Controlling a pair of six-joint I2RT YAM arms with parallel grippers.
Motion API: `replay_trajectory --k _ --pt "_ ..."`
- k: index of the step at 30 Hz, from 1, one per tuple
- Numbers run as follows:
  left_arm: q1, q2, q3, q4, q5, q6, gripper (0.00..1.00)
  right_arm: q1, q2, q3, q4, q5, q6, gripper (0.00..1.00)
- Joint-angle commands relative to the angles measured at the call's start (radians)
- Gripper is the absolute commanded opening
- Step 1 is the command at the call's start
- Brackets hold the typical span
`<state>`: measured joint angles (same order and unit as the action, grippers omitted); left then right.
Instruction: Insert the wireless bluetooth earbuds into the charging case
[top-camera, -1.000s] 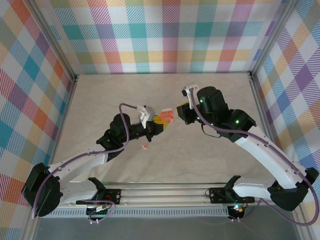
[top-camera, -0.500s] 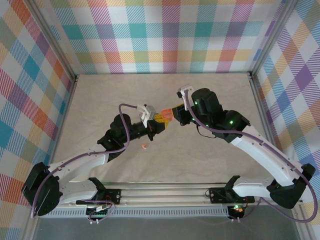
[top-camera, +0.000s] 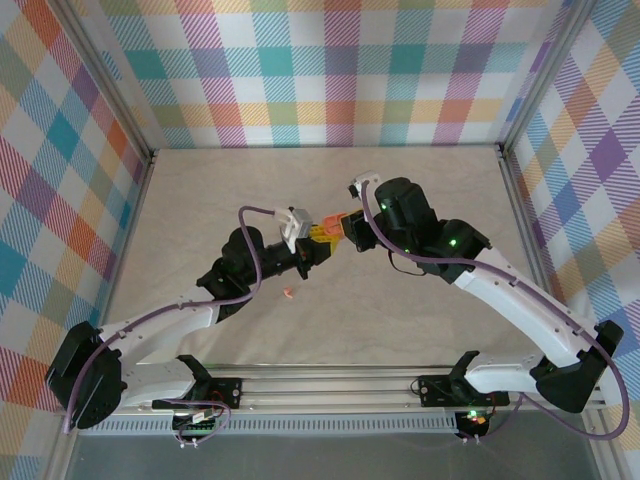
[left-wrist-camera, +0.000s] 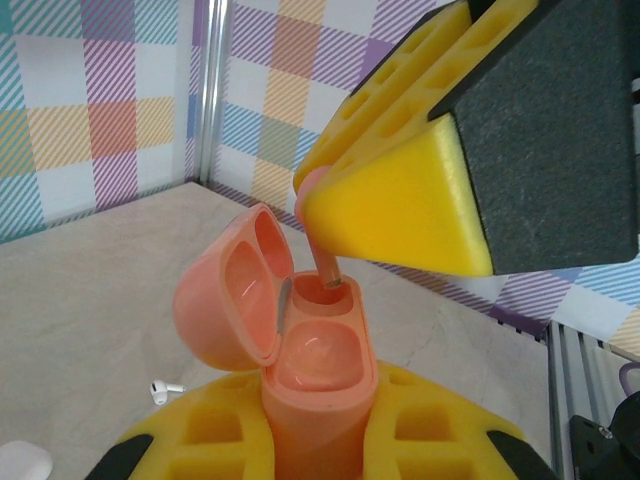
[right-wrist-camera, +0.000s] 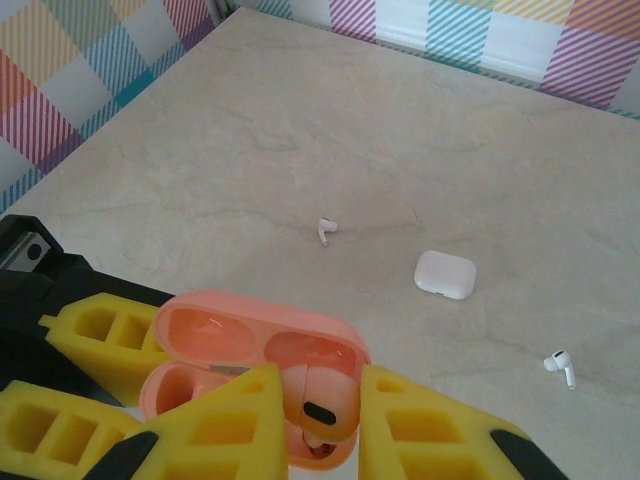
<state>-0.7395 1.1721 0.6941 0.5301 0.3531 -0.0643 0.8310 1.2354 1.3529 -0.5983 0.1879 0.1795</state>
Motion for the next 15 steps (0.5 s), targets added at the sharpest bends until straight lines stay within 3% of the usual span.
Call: replay_trajectory --k 1,15 --pt "-0.019 0.005 0.044 0.05 -0.006 -0.011 0.0 0.005 0.011 -0.008 0.027 0.0 0.001 0.19" --pt "-0.02 -0.001 0.051 0.051 -0.012 -0.015 0.0 0.005 0.008 -0.007 -0.049 0.019 -0.022 0.19"
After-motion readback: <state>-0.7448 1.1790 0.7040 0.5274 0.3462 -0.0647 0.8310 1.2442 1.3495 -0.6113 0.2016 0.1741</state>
